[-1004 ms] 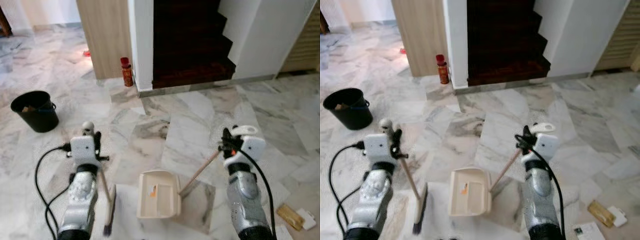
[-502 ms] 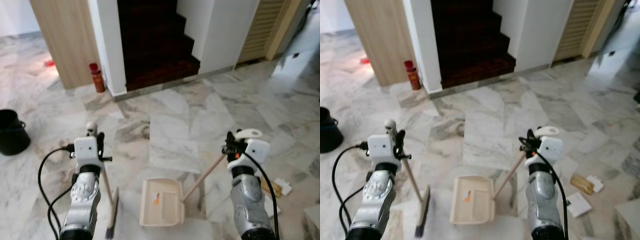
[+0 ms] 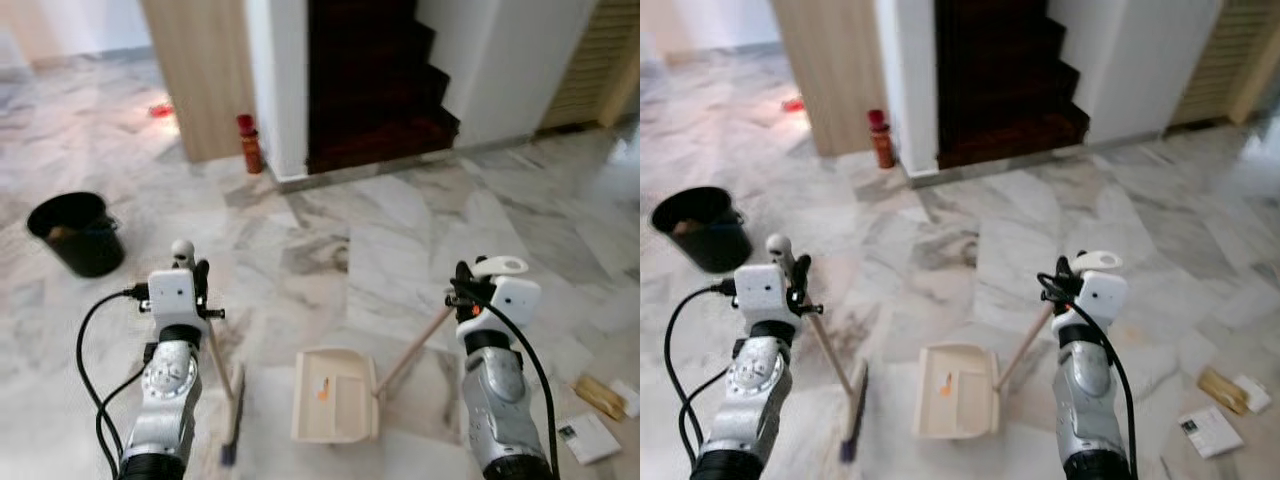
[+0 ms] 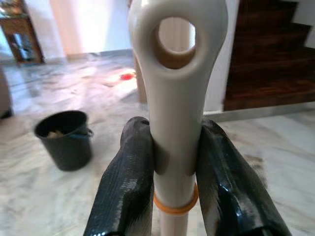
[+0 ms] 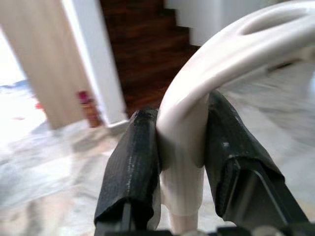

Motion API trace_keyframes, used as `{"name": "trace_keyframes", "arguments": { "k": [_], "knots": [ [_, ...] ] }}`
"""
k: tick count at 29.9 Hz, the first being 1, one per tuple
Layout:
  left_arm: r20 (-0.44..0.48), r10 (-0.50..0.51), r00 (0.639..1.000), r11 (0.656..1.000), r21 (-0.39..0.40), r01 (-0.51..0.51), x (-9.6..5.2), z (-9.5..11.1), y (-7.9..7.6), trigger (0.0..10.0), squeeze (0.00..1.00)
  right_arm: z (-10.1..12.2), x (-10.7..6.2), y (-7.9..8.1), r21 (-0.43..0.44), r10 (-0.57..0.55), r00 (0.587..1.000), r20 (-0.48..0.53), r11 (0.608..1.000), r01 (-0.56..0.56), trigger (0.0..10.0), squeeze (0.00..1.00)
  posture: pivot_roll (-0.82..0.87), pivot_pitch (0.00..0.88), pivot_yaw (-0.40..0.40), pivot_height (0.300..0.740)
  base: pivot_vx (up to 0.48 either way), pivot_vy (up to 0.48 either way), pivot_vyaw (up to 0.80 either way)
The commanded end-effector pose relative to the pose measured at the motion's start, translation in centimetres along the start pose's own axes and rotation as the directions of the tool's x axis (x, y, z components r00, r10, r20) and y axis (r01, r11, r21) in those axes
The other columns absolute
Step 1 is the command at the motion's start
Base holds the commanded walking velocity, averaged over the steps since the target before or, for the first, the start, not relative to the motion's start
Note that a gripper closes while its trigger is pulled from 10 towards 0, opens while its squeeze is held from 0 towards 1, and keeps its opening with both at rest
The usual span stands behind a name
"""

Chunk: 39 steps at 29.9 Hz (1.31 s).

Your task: Sweep floor

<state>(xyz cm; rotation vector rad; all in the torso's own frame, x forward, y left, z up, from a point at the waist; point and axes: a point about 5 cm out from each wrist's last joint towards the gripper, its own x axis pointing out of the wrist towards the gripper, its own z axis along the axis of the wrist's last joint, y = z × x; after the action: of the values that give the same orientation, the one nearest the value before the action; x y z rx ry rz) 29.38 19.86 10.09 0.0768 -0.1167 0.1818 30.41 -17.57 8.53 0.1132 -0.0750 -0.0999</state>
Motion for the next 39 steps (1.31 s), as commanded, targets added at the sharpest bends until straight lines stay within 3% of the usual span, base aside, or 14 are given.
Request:
{"name": "trace_keyframes", "arguments": {
  "k": [1,11,39],
  "knots": [
    [0.046,-0.016,0.999,1.0,-0.004,0.016,0.4,1.0,-0.7,10.0,0.0,1.0,0.3,-0.6,0.015,-0.023,0.998,0.05,1.0,0.023,10.0,0.0,-0.01,0.0,-0.003,0.74,0.0,0.311,0.0],
    [0.05,-0.014,0.999,1.0,-0.003,0.014,0.4,1.1,-0.6,10.0,0.0,1.1,0.4,-0.5,0.014,-0.022,0.998,0.053,1.0,0.021,10.0,0.0,-0.01,0.0,0.0,0.74,0.0,0.309,0.65],
    [0.045,-0.027,0.999,1.0,-0.011,0.028,0.4,1.1,-1.3,10.0,0.0,2.7,1.1,-0.1,0.01,-0.011,0.994,0.109,1.0,0.01,10.0,0.0,-0.03,0.0,0.008,0.74,0.0,0.311,0.0]
  ]
}}
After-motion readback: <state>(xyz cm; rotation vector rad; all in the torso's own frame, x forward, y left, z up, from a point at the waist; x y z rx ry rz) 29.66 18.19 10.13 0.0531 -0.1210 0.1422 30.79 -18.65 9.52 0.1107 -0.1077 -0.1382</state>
